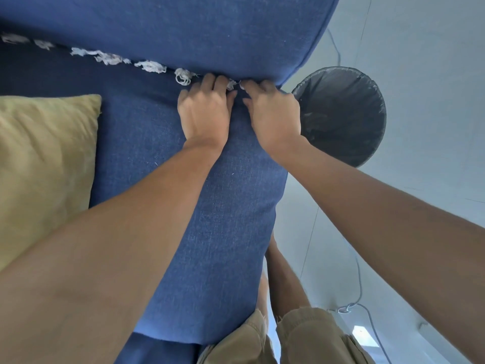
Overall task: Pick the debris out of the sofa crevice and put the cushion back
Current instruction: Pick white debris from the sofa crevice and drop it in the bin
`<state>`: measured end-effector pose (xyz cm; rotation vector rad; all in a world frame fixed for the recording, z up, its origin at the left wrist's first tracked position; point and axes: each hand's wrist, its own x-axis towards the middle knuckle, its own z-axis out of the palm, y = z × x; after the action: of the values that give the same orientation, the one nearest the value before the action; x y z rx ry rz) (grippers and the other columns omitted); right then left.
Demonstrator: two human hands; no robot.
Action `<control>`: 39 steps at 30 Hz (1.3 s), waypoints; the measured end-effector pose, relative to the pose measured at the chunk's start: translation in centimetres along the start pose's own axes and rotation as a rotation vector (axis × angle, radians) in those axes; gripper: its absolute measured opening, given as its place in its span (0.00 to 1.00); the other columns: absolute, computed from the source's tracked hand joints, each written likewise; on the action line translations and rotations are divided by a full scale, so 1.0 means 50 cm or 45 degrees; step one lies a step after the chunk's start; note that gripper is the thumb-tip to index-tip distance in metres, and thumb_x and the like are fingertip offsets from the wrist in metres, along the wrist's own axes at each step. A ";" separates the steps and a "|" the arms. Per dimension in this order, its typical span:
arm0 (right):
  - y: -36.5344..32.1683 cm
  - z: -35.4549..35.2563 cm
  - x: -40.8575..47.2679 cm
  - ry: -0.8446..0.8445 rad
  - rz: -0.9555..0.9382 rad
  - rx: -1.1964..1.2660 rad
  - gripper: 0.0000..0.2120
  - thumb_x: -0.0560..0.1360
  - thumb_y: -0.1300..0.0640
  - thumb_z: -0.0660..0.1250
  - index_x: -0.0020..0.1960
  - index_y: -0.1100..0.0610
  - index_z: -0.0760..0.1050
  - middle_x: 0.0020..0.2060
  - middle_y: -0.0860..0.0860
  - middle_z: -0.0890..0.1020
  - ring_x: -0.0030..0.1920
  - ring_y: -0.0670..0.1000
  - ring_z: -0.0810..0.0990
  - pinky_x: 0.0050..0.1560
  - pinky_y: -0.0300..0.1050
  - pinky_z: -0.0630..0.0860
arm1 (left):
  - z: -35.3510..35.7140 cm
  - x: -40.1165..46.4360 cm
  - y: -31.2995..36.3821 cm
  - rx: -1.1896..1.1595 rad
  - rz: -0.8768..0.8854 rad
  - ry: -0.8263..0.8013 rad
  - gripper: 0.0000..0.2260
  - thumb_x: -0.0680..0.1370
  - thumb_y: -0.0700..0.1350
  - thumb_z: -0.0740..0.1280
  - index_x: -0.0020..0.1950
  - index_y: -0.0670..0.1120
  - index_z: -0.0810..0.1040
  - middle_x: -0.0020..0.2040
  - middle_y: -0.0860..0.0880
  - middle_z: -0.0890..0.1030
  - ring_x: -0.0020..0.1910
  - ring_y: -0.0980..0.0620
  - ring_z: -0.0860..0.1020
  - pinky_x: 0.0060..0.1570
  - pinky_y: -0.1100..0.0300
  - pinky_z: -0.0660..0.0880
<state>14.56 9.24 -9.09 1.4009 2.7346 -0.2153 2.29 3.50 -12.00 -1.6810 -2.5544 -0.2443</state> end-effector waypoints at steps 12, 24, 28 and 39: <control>0.001 0.004 0.023 0.253 0.201 0.163 0.09 0.62 0.61 0.76 0.31 0.53 0.77 0.21 0.51 0.75 0.19 0.57 0.69 0.25 0.37 0.58 | -0.034 0.025 0.021 -0.374 -0.417 -0.026 0.04 0.75 0.49 0.69 0.45 0.50 0.81 0.42 0.53 0.84 0.40 0.49 0.81 0.36 0.60 0.67; 0.044 -0.107 -0.105 0.309 0.570 1.027 0.07 0.77 0.56 0.68 0.53 0.54 0.82 0.39 0.51 0.85 0.36 0.49 0.83 0.42 0.41 0.79 | -0.168 -0.055 0.103 -1.058 -0.645 -0.066 0.04 0.73 0.35 0.74 0.44 0.43 0.83 0.43 0.49 0.85 0.37 0.58 0.83 0.42 0.74 0.76; 0.111 -0.139 -0.141 0.283 1.023 1.186 0.07 0.75 0.55 0.72 0.52 0.55 0.78 0.34 0.47 0.81 0.35 0.47 0.82 0.40 0.38 0.78 | -0.185 -0.052 0.201 -1.152 -0.554 -0.252 0.05 0.73 0.35 0.74 0.43 0.44 0.82 0.41 0.51 0.85 0.37 0.58 0.83 0.42 0.67 0.80; 0.325 -0.067 -0.190 0.087 1.538 1.159 0.09 0.75 0.54 0.71 0.55 0.52 0.82 0.47 0.48 0.85 0.39 0.39 0.77 0.40 0.29 0.73 | -0.037 0.007 0.411 -1.030 -0.305 -0.748 0.04 0.74 0.42 0.72 0.46 0.46 0.87 0.44 0.49 0.87 0.46 0.51 0.83 0.50 0.55 0.80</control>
<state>33.33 11.50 -6.21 2.9056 1.2853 -1.3499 20.95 11.45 -8.22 -1.8519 -3.3970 -1.0707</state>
